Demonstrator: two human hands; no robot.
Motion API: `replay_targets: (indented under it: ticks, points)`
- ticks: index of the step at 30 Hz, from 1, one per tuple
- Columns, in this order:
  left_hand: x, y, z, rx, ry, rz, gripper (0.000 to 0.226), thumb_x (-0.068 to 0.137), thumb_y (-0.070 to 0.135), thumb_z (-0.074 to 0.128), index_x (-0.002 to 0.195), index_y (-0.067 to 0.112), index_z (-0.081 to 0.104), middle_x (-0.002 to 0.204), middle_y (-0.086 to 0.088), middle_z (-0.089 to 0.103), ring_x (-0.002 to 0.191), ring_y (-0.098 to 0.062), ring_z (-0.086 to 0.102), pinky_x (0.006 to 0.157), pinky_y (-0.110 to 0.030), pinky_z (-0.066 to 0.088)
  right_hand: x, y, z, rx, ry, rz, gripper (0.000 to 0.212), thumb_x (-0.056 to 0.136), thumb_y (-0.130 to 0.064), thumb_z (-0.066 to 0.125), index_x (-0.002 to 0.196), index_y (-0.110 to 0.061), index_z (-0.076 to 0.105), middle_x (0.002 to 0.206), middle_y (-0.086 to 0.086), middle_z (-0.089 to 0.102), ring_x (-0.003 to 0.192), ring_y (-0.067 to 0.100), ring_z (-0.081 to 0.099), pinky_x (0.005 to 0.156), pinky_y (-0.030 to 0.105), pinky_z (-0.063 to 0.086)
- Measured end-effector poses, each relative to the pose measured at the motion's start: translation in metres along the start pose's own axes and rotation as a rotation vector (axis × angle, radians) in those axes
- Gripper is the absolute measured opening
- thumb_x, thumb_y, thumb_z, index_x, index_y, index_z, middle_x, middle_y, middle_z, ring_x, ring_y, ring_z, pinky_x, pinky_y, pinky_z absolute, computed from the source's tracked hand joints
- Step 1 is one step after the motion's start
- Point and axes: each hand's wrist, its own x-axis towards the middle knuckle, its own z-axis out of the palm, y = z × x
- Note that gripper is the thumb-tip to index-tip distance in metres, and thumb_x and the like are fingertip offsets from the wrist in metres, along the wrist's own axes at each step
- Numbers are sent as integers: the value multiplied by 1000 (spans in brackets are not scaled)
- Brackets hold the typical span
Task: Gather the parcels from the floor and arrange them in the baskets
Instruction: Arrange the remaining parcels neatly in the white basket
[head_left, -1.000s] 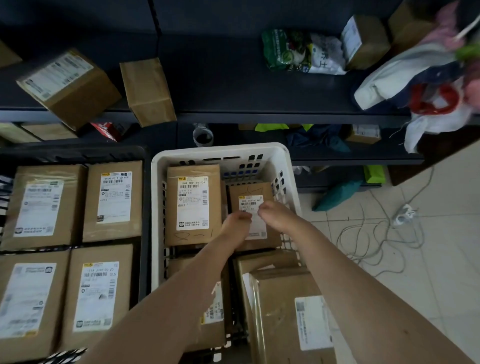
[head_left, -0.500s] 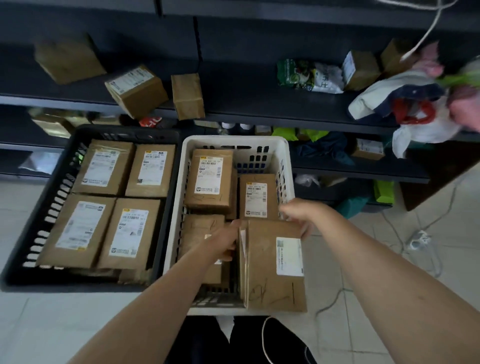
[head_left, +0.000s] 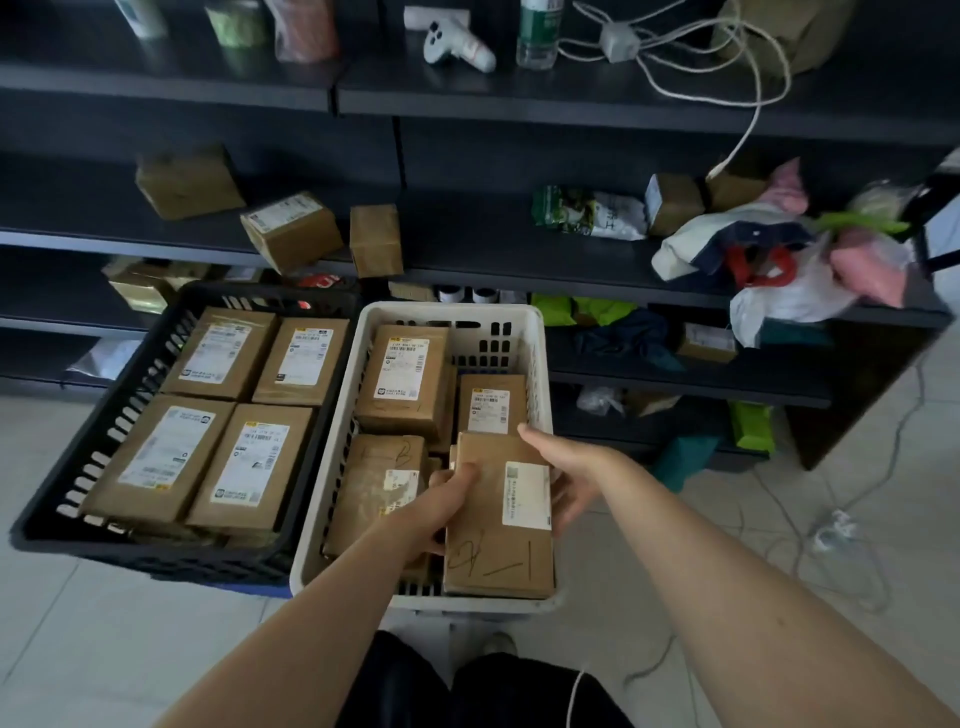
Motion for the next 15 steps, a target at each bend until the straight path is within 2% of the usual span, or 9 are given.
replay_targets:
  ticks: [1,3,5,7,9,11,12,15]
  points:
    - [-2,3,3,24,6,8,76,87,69,48,147,30,23,125,-4,56,110,-27,59,96,-51,51,-3,0,1,-17,-8,1,87,80,-75,56,141,-14,44,105,19,56,105,41,60,83,57,55]
    - [-5,11,3,80,12,13,80,87,66,52,149,30,17,120,-3,55,106,-25,58,87,-45,54,-8,-3,1,-31,-13,-15,82,83,-61,66,145,-15,38,108,19,52,98,38,60,68,50,56]
    - [-4,23,-5,63,-9,6,86,81,68,59,146,24,24,118,-4,55,104,-23,57,83,-40,52,-14,-11,-2,-3,-10,-51,74,84,-47,71,142,-14,40,108,18,56,89,34,62,63,45,55]
    - [1,39,-20,30,-27,21,90,71,75,63,141,24,38,124,-6,57,111,-26,56,94,-43,48,-13,-24,-9,21,21,-145,60,83,-49,71,128,-13,52,104,14,62,87,29,65,68,38,57]
    - [9,59,-34,-34,16,58,96,64,79,66,139,26,39,126,-6,57,114,-28,56,100,-47,46,-7,-42,-11,78,78,-271,52,82,-55,69,115,-15,61,97,9,67,83,23,67,73,33,57]
    - [21,84,-40,-96,137,116,89,70,72,66,139,26,33,129,-8,54,114,-29,54,98,-47,48,7,-61,-9,167,176,-397,50,82,-52,68,115,-15,63,98,6,69,83,20,66,73,32,55]
    - [30,94,-42,-119,207,149,83,74,67,67,137,26,31,130,-9,50,114,-30,53,96,-48,50,16,-69,-7,204,251,-462,49,83,-47,68,119,-15,60,105,6,67,88,19,65,73,32,54]
    - [55,125,-42,-103,311,279,67,81,55,67,129,26,31,133,-6,40,117,-29,50,96,-50,51,43,-85,3,219,495,-620,43,88,-35,63,126,-22,51,124,6,58,106,21,59,88,39,52]
